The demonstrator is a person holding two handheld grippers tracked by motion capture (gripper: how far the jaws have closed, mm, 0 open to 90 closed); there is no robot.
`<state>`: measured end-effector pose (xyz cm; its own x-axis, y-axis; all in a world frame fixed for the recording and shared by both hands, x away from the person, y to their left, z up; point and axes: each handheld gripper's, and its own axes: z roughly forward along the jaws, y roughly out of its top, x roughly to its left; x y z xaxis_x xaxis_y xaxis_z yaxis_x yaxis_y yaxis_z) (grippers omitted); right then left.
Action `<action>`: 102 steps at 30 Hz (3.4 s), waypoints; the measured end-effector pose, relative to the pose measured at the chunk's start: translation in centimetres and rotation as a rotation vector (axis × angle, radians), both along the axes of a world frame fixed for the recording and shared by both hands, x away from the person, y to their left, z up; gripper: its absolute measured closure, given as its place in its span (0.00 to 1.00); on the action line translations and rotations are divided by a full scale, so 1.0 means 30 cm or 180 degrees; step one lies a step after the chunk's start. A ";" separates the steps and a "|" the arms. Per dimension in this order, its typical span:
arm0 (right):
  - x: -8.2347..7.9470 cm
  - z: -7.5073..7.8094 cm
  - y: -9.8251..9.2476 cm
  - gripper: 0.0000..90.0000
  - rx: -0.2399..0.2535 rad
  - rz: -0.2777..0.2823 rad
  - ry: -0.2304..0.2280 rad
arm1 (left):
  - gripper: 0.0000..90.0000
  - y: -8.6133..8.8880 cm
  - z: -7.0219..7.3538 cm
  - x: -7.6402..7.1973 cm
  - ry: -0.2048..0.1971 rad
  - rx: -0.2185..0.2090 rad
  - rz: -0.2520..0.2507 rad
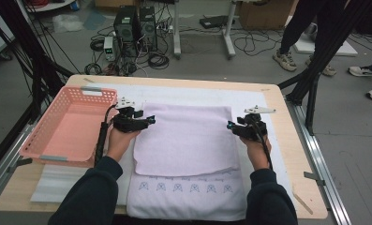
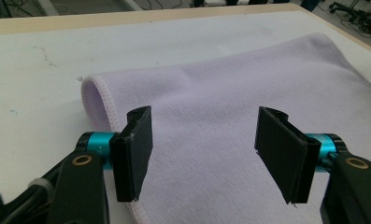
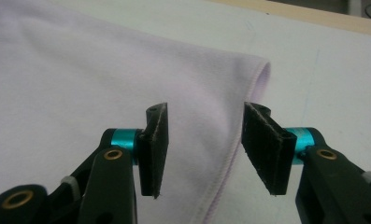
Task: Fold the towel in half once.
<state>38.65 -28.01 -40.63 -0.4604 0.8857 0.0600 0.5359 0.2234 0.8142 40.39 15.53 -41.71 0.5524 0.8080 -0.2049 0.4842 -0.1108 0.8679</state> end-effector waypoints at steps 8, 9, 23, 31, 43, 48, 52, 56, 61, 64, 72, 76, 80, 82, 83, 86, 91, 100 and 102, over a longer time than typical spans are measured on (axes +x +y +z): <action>-0.104 -0.020 -0.030 0.56 0.0013 0.0083 0.0029 | 0.39 0.007 0.002 -0.088 -0.0025 0.0025 -0.0081; -0.119 -0.025 -0.034 0.56 0.0013 0.0104 0.0036 | 0.40 0.009 0.004 -0.103 -0.0037 0.0011 -0.0086; -0.309 -0.080 -0.038 0.56 -0.0017 0.0278 0.0116 | 0.41 0.019 -0.044 -0.296 0.0108 0.0111 -0.0161; -0.397 -0.107 -0.024 0.57 -0.0112 0.0474 0.0252 | 0.44 0.047 -0.081 -0.396 0.0157 0.0229 -0.0156; -0.485 -0.101 -0.042 0.59 -0.0032 0.0536 0.0279 | 0.60 0.073 -0.101 -0.487 0.0259 0.0336 -0.0215; -0.495 -0.123 -0.021 0.65 -0.0235 0.0586 0.0405 | 0.83 0.064 -0.106 -0.502 0.0209 0.0495 -0.0281; -0.491 -0.117 -0.016 0.75 -0.0228 0.0567 0.0372 | 0.93 0.064 -0.096 -0.509 0.0134 0.0501 -0.0289; -0.488 -0.122 -0.011 0.95 -0.0277 0.0610 0.0350 | 0.99 0.067 -0.090 -0.512 0.0102 0.0430 -0.0314; -0.491 -0.118 -0.016 0.97 -0.0260 0.0598 0.0368 | 1.00 0.068 -0.080 -0.517 0.0094 0.0325 -0.0314; -0.504 -0.100 -0.022 0.97 -0.0209 0.0615 0.0328 | 1.00 0.069 -0.066 -0.531 0.0064 0.0256 -0.0339; -0.551 -0.063 -0.054 0.97 -0.0104 0.0639 0.0215 | 1.00 0.099 -0.045 -0.575 0.0033 0.0196 -0.0341; -0.553 -0.073 -0.052 0.97 -0.0130 0.0641 0.0235 | 0.89 0.118 -0.060 -0.563 0.0134 0.0143 -0.0102; -0.548 -0.078 -0.045 0.97 -0.0169 0.0663 0.0233 | 0.64 0.113 -0.081 -0.544 0.0300 0.0093 0.0026; -0.546 -0.080 -0.047 0.97 -0.0154 0.0662 0.0255 | 0.60 0.099 -0.091 -0.535 0.0369 0.0117 -0.0006; -0.545 -0.081 -0.048 0.97 -0.0166 0.0666 0.0253 | 0.60 0.088 -0.095 -0.533 0.0378 0.0150 -0.0003; -0.546 -0.082 -0.045 0.97 -0.0175 0.0669 0.0250 | 0.73 0.065 -0.099 -0.536 0.0312 0.0352 -0.0016; -0.545 -0.082 -0.046 0.97 -0.0182 0.0676 0.0243 | 0.97 0.050 -0.088 -0.549 0.0174 0.0489 -0.0103; -0.575 -0.060 -0.061 0.97 -0.0107 0.0724 0.0202 | 0.97 0.087 -0.054 -0.594 0.0221 0.0124 -0.0223; -0.592 -0.050 -0.066 0.97 -0.0087 0.0734 0.0182 | 0.97 0.090 -0.048 -0.611 0.0235 0.0088 -0.0269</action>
<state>20.89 -29.99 -42.11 -0.6471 0.7593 0.0694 0.5133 0.3665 0.7760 22.07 18.22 -43.16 0.6031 0.7650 -0.2259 0.5346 -0.1774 0.8263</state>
